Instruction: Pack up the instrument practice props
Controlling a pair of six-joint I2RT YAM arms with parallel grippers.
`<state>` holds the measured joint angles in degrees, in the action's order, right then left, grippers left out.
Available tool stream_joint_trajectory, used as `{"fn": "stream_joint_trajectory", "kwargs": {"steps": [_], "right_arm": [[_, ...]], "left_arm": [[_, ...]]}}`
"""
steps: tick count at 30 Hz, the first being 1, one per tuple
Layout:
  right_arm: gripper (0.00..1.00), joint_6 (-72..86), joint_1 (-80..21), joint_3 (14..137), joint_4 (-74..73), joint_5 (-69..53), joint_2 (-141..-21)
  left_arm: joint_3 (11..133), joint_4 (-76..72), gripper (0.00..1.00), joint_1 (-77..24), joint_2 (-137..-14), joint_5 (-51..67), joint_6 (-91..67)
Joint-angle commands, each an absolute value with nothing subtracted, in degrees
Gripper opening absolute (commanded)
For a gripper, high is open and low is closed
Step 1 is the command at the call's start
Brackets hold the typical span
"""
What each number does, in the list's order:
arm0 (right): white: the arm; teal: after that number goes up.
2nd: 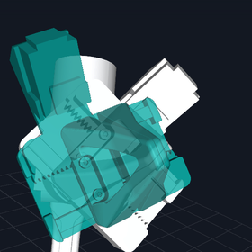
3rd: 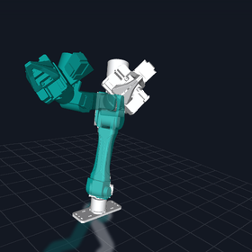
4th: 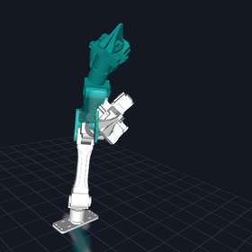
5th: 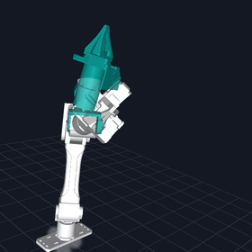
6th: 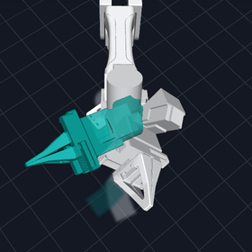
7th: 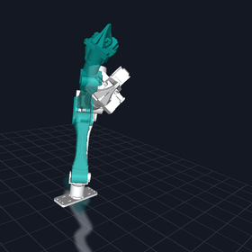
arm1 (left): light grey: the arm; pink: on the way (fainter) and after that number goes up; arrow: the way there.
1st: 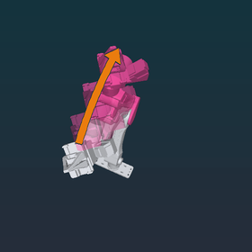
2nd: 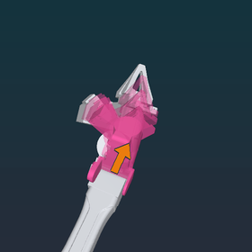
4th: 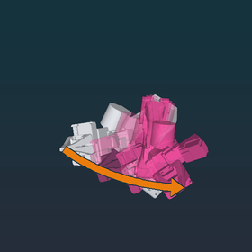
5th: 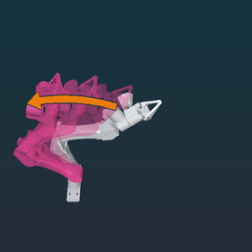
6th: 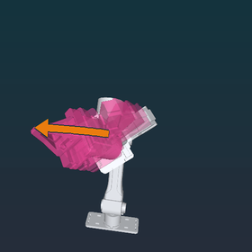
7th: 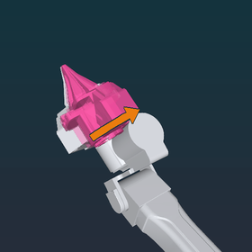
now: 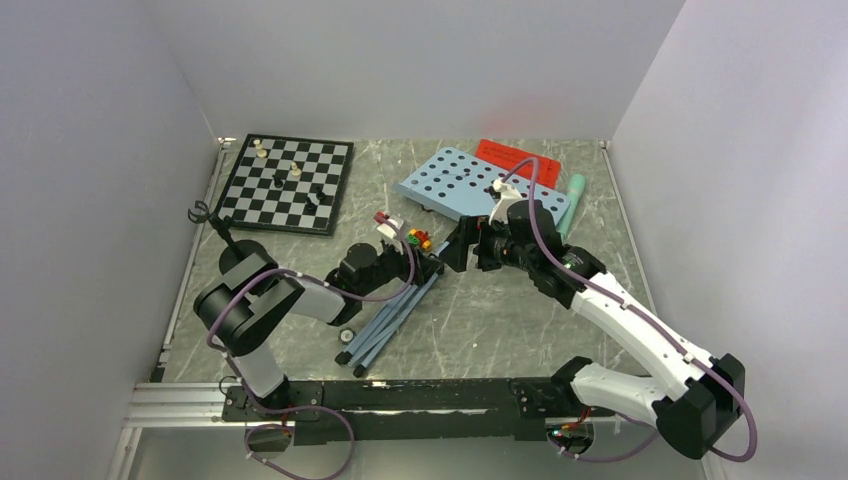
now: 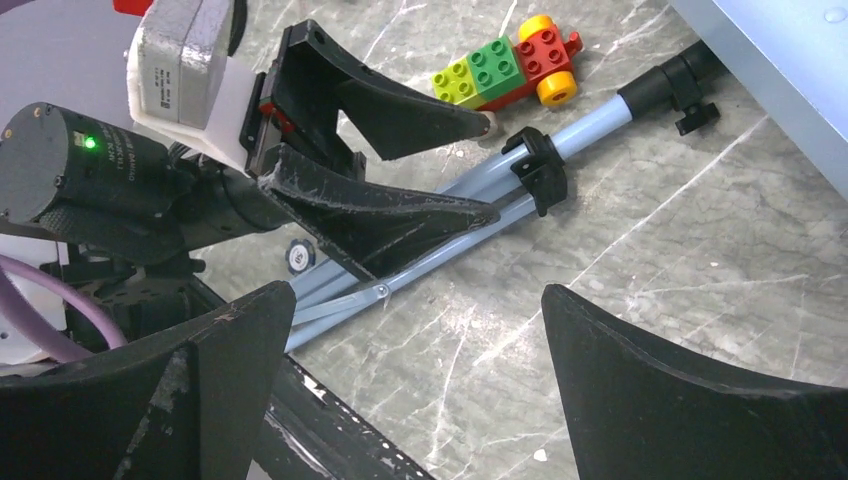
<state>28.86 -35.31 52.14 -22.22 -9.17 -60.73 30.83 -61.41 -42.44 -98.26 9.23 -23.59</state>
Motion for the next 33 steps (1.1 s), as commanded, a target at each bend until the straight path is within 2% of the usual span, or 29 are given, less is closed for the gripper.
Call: {"fn": "stream_joint_trajectory", "kwargs": {"steps": [1,6,8,17,26,33], "right_arm": [[0.99,26.99,-35.07,54.14,-20.25,-7.56,-58.54],[1.00,25.28,-35.07,53.11,-18.78,-5.75,-54.48],[1.00,24.66,-35.07,51.88,-17.86,-4.01,-52.45],[1.00,25.77,-34.89,43.53,-11.18,4.21,-45.45],[1.00,26.71,-34.89,39.90,-8.58,8.79,-42.81],[1.00,25.18,-34.89,34.69,-2.03,10.27,-38.24]], "left_arm": [[29.99,-62.03,0.74,-42.67,-92.89,9.30,-23.11],[28.83,-51.44,0.89,-42.63,-82.39,5.58,-20.26],[29.12,-44.08,0.98,-42.65,-77.30,2.91,-18.38],[33.99,-17.89,0.99,-42.65,-61.26,-11.18,-17.03],[40.59,-2.32,0.99,-42.68,-57.79,-10.73,-20.27],[42.34,4.79,0.99,-42.58,-52.94,-15.86,-25.47]]}}
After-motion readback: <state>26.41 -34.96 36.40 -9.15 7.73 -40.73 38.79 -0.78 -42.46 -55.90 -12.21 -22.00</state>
